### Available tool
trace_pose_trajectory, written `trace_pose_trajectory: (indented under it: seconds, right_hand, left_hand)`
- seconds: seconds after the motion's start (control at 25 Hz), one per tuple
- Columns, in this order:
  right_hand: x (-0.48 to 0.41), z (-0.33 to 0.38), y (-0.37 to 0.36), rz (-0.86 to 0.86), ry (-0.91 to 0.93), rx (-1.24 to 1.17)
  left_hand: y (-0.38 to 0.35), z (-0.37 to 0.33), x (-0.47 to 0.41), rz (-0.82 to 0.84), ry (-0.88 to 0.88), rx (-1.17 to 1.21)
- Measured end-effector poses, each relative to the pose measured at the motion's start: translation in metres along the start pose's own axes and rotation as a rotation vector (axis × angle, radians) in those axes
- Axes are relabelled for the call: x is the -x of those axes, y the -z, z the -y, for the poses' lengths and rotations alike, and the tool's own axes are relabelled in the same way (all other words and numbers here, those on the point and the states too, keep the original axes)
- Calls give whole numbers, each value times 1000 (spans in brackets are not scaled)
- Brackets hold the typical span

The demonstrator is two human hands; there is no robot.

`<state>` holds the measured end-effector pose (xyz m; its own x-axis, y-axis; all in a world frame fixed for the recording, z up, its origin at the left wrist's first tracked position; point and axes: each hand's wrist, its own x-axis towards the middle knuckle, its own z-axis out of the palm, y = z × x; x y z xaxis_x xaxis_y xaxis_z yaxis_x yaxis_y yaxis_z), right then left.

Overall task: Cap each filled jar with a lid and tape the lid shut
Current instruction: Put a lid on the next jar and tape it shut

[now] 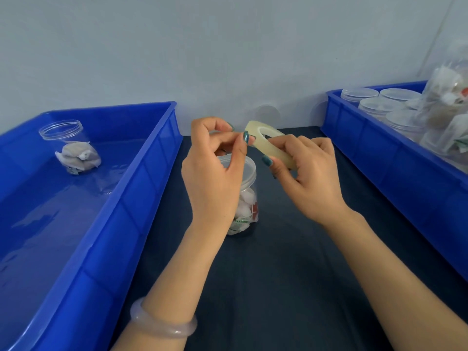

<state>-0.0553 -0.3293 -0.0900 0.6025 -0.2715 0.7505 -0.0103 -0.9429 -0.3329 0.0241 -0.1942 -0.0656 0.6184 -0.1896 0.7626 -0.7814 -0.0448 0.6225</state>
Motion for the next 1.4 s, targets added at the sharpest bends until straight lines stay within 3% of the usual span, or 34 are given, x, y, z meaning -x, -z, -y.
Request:
trace_pose_trajectory:
  seconds: [0.12, 0.4, 0.68, 0.92, 1.4]
  right_hand:
    - [0, -1, 2, -77, 7, 26]
    - [2, 0, -1, -167, 74, 169]
    - [3, -33, 5, -133, -33, 243]
    - [9, -40, -2, -87, 64, 206]
    - [11, -38, -13, -30, -5, 263]
  left_hand:
    - [3, -5, 5, 43, 1, 40]
    - [21, -16, 17, -82, 15, 40]
    - [71, -11, 42, -180, 190, 70]
    - [79, -1, 72, -168, 464, 185]
    - [60, 29, 54, -159, 571, 161]
